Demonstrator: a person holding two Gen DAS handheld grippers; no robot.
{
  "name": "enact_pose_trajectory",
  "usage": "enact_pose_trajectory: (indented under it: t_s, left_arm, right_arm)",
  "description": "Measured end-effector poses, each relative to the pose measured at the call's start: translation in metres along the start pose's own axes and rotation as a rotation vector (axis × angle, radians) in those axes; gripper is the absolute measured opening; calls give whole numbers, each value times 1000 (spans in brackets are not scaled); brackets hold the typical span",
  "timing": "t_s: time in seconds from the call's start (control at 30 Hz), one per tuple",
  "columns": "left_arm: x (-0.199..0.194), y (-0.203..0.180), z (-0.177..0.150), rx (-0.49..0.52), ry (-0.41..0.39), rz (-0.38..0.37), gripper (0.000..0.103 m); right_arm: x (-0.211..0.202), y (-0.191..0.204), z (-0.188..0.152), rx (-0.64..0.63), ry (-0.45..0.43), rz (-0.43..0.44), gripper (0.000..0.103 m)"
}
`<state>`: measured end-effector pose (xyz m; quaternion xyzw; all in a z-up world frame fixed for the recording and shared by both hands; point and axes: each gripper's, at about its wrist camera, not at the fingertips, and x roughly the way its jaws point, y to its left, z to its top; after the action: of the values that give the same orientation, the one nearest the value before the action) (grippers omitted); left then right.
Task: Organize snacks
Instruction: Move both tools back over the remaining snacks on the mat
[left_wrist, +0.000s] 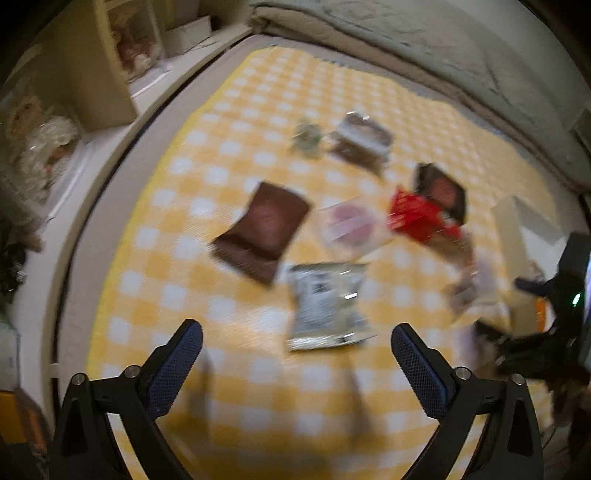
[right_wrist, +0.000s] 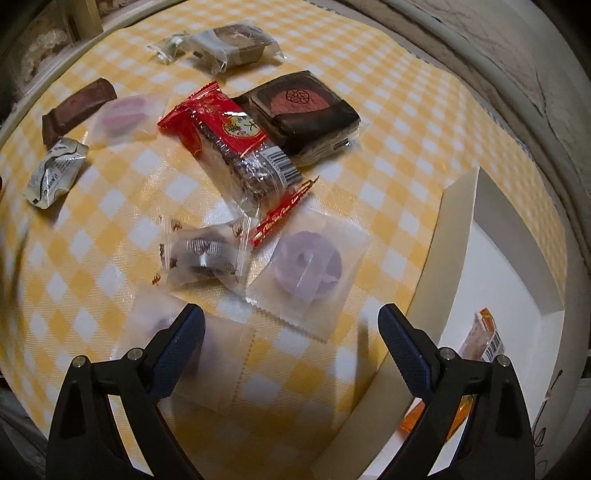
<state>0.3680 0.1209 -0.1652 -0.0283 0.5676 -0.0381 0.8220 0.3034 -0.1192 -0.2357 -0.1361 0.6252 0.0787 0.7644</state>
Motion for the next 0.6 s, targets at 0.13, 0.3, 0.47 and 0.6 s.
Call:
enact_pose_trajectory:
  t_s: [0.13, 0.3, 0.47, 0.6]
  left_arm:
    - [7, -11, 4, 16, 36, -38, 75]
    - [27, -23, 14, 47, 72, -17, 71]
    - [45, -35, 23, 54, 90, 11, 70]
    - [55, -36, 27, 61, 100, 31, 70]
  right_arm:
    - [-5, 6, -11, -50, 17, 7, 96]
    - [-23, 7, -25, -110, -4, 73, 92]
    - [-52, 4, -34, -194, -106, 230, 92]
    - [-55, 10, -42, -295, -107, 368, 93]
